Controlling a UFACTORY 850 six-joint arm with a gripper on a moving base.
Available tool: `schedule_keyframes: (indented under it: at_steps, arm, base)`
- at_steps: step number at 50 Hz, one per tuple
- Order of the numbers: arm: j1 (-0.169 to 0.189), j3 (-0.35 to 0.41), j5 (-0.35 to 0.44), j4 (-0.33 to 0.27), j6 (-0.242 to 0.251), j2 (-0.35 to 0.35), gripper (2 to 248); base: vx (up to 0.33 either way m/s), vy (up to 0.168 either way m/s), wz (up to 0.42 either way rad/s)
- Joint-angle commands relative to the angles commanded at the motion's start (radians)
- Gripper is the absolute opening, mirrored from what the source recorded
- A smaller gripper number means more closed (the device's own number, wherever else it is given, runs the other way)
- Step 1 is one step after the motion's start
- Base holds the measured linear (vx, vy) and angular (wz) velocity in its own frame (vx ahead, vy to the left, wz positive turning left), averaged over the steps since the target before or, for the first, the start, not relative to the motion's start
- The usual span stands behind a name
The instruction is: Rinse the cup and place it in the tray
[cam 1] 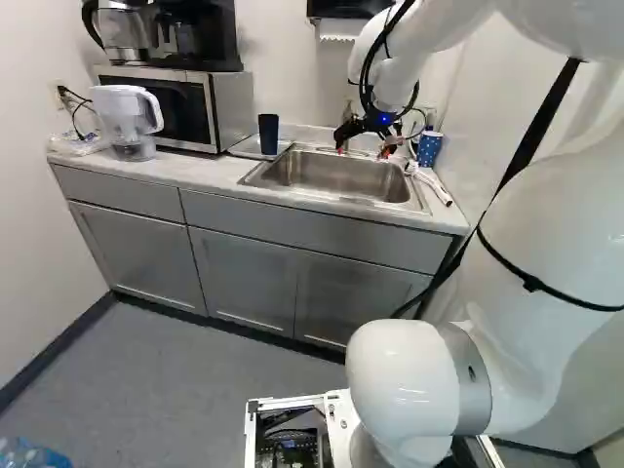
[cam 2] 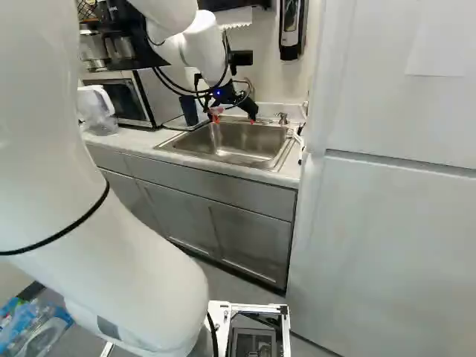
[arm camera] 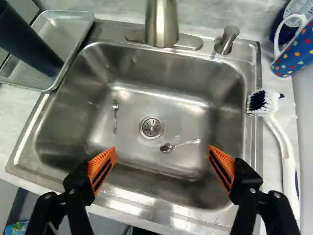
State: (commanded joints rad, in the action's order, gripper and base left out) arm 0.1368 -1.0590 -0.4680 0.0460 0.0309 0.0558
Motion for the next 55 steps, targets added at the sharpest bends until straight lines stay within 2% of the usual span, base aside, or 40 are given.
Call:
schedule_keyframes:
  at_steps: [28,55]
  arm:
    - [0.000,0.000,0.000,0.000,0.000,0.000,247]
    - [0.000,0.000,0.000,0.000,0.000,0.000,247]
  base:
    - [-0.009,0.087,-0.006]
    - [-0.065,0.106,-0.003]
